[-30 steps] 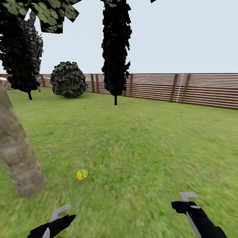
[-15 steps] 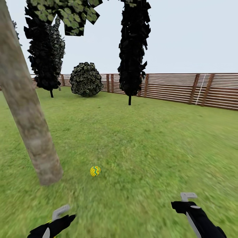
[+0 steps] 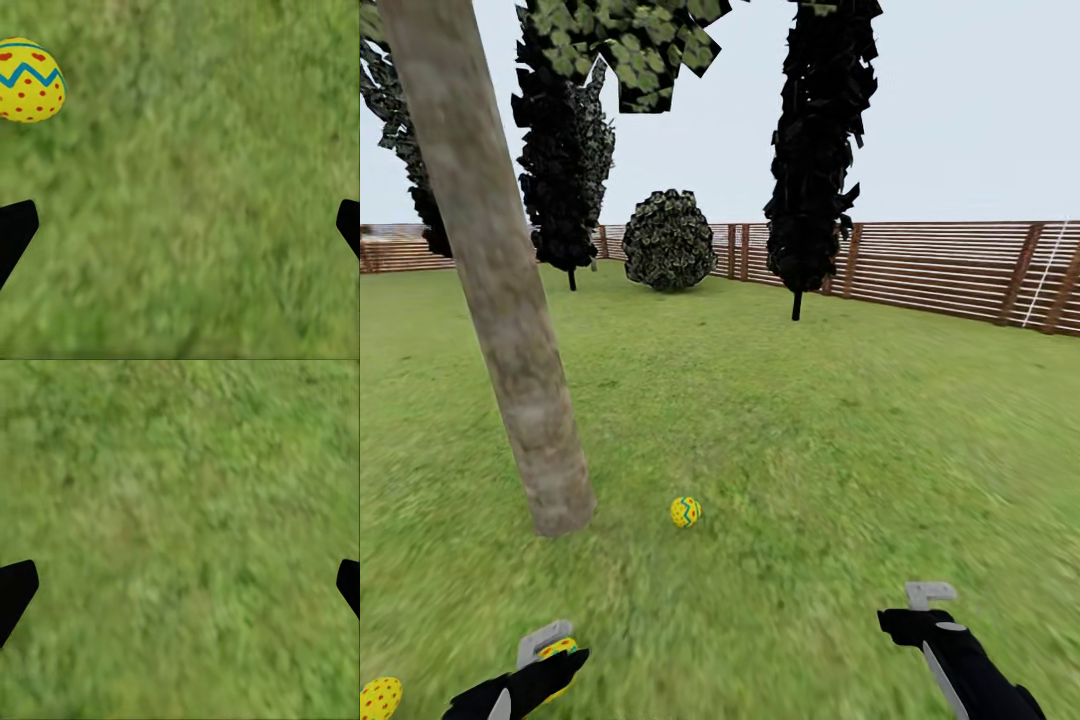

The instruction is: Take the three Easter eggs out of the wicker basket on the lawn in the garden, then place them on the lawn next to a single tree (choose any tree) so that all three eggs are next to the same tree and none are left in the basket.

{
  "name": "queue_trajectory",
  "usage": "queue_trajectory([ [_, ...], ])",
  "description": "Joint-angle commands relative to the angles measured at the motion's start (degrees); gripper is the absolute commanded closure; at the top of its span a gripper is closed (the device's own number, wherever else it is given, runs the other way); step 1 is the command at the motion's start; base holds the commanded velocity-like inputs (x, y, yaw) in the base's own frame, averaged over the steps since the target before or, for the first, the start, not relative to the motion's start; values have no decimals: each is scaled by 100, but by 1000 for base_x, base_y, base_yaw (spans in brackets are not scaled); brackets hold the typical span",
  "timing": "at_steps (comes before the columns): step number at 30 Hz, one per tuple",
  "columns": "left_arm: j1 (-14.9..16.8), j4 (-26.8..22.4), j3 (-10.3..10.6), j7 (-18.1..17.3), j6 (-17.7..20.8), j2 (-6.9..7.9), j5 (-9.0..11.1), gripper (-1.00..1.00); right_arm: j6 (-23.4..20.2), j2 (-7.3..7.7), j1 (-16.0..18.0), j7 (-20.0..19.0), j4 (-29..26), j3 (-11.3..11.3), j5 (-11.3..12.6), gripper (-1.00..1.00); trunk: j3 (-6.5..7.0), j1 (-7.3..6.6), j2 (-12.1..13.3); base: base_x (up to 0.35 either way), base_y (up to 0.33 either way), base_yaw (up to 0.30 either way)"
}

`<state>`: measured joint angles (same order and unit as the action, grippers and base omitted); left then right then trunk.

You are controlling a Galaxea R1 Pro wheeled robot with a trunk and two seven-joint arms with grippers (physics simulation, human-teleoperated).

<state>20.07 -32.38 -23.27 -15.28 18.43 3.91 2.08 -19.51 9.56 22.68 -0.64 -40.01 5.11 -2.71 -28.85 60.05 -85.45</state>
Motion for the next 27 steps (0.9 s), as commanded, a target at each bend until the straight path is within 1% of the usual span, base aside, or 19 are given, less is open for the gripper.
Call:
queue_trajectory([
  [1,6,-3,-28,-28,47,-4,19,-100,-35,-3,0,-7,-14,8,-25,-100,-6,0,-3,0,0,297],
  [27,6,-5,-37,-28,47,2,24,-100,-35,-6,0,-7,-7,8,-23,-100,-6,0,-3,0,0,297],
])
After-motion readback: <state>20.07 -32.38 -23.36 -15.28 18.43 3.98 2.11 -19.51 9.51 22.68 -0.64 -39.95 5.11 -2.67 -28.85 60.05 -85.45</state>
